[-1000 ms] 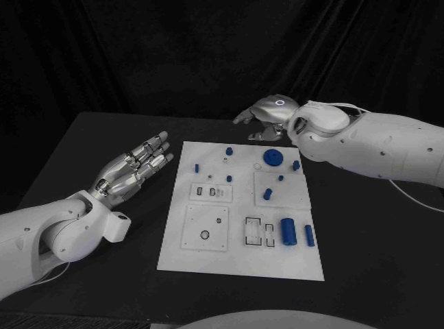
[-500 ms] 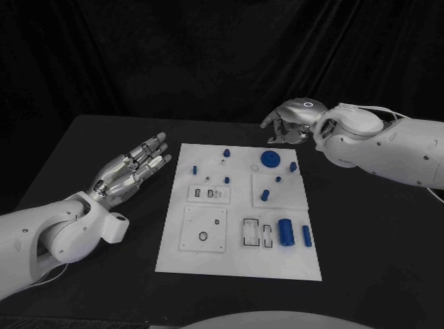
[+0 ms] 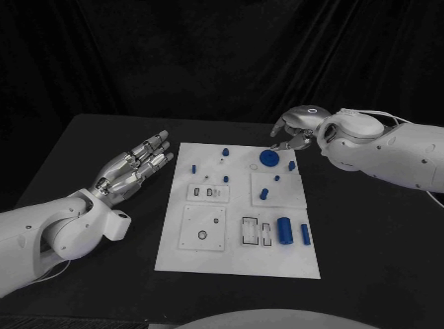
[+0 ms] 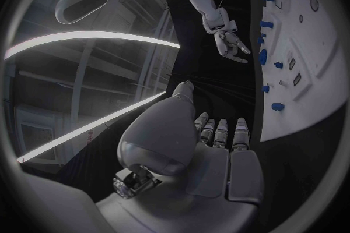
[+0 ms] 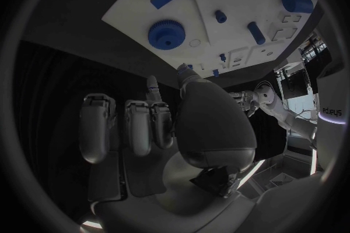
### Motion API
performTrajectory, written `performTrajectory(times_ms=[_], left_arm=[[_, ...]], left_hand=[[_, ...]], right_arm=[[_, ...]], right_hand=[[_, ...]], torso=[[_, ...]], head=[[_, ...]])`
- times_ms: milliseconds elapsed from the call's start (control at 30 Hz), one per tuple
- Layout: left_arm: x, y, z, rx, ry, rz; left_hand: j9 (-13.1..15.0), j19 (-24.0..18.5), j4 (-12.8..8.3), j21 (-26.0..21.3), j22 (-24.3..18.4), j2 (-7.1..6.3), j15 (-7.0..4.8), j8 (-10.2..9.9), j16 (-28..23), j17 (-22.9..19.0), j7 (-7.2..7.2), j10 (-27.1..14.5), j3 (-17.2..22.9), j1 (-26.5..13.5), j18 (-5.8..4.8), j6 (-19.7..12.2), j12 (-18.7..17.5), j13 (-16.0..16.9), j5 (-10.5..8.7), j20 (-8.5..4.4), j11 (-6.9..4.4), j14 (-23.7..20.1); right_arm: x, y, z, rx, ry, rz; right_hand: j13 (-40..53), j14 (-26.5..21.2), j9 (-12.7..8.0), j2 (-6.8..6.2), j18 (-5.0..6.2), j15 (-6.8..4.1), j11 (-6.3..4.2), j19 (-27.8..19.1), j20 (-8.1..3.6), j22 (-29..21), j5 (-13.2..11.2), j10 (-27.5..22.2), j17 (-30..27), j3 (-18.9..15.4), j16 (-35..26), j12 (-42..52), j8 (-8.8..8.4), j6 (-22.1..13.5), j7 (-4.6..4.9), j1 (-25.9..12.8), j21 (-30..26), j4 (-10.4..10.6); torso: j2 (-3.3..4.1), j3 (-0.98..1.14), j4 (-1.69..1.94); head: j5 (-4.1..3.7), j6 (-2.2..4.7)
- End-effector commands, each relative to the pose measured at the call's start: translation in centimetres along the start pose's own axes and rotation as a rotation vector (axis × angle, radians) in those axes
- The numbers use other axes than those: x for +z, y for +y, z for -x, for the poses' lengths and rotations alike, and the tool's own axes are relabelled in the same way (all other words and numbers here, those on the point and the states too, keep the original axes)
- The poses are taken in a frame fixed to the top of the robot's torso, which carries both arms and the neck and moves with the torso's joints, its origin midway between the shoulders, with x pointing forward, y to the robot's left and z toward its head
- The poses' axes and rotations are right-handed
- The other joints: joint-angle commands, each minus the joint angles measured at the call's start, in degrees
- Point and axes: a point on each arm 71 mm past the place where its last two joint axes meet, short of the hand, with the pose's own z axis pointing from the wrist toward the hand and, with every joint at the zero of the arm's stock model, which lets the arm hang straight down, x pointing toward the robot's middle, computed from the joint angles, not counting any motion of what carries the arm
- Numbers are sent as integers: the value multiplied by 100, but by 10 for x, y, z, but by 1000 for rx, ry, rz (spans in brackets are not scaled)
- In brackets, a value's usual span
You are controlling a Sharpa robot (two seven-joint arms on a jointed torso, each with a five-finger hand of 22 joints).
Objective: Assemble the parts on the task board
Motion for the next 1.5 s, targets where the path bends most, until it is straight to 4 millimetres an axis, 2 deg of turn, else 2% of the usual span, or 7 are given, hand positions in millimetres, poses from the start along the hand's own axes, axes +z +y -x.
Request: performTrajectory(times_ms=[33, 233, 533, 933, 1200, 1400, 1500], left_arm=[[1, -4, -2, -12, 17, -47], [2, -4, -2, -15, 21, -46], [1, -4, -2, -16, 23, -44], [2, -3, -3, -21, 29, -38], [2, -3, -3, -23, 32, -35], [2, -2, -3, -26, 36, -29], [2, -2, -3, -27, 37, -27]], left_hand=[[1, 7, 6, -34, -10, 46, 38, 13, -21, -5, -15, 2, 1, -21, 16, -30, -20, -10, 14, 45, -6, -13], [2, 7, 7, -34, -10, 46, 41, 13, -21, -5, -16, 2, 1, -22, 15, -28, -20, -10, 16, 46, -6, -13], [2, 7, 7, -34, -10, 47, 44, 13, -21, -5, -17, 2, 1, -23, 14, -29, -20, -10, 18, 49, -5, -13], [2, 7, 7, -34, -10, 47, 48, 14, -21, -5, -18, 2, 1, -25, 13, -28, -20, -10, 20, 52, -4, -13], [2, 7, 5, -34, -10, 48, 58, 15, -21, -5, -17, 2, 2, -26, 10, -25, -20, -10, 24, 59, -1, -13], [3, 7, 2, -34, -10, 49, 67, 16, -21, -5, -14, 2, 3, -25, 8, -22, -20, -10, 29, 65, 0, -13], [3, 7, 2, -34, -10, 49, 67, 16, -21, -5, -14, 2, 3, -25, 8, -22, -20, -10, 29, 65, 0, -13]], right_arm=[[0, -1, -9, -40, 57, -26], [2, 0, -19, -45, 94, -38], [7, 3, -26, -48, 106, -35], [11, 9, -38, -60, 145, -31], [11, 11, -45, -68, 164, -24], [11, 13, -49, -65, 168, -14], [10, 13, -49, -64, 157, -7]], right_hand=[[1505, 630, 4, -23, -42, -27, -3, 213, -2, 967, 20, 599, 1505, 38, 15, 19, -16, -32, 9, -13, 27, -15], [1505, 630, 25, -20, -170, 15, 28, 509, 29, 1363, 31, 599, 1505, 59, 15, 19, -63, -110, 50, 41, 380, -28], [1505, 630, 49, -17, -168, 38, 47, 503, 50, 1361, -4, 599, 1505, 71, 15, 19, -73, -141, 73, 109, 377, -54], [1505, 630, 224, 17, -162, 47, 52, 487, 66, 1353, 29, 599, 1505, 79, 15, 19, 128, -36, 78, 215, 366, -86], [1505, 630, 645, 187, -150, 55, 56, 457, 79, 1334, 1180, 599, 1505, 139, 15, 19, 601, -71, 76, 412, 338, -437], [1505, 630, 1202, 269, -145, 34, 28, 446, 47, 1329, 2002, 599, 1505, 228, 15, 19, 1190, -212, 53, 492, 321, -768], [1505, 630, 1441, 287, -143, 29, 39, 440, 53, 1326, 2253, 599, 1505, 293, 15, 19, 1436, -311, 61, 514, 312, -881]], torso=[[5, 6, 18], [-4, 1, 22], [-11, -6, 16], [-7, -3, 17], [-3, 1, 16], [-3, 1, 17], [-2, 2, 16]], head=[[-23, 13], [-33, 15], [-14, -3], [-10, -14], [5, -45], [-1, -62], [1, -65]])
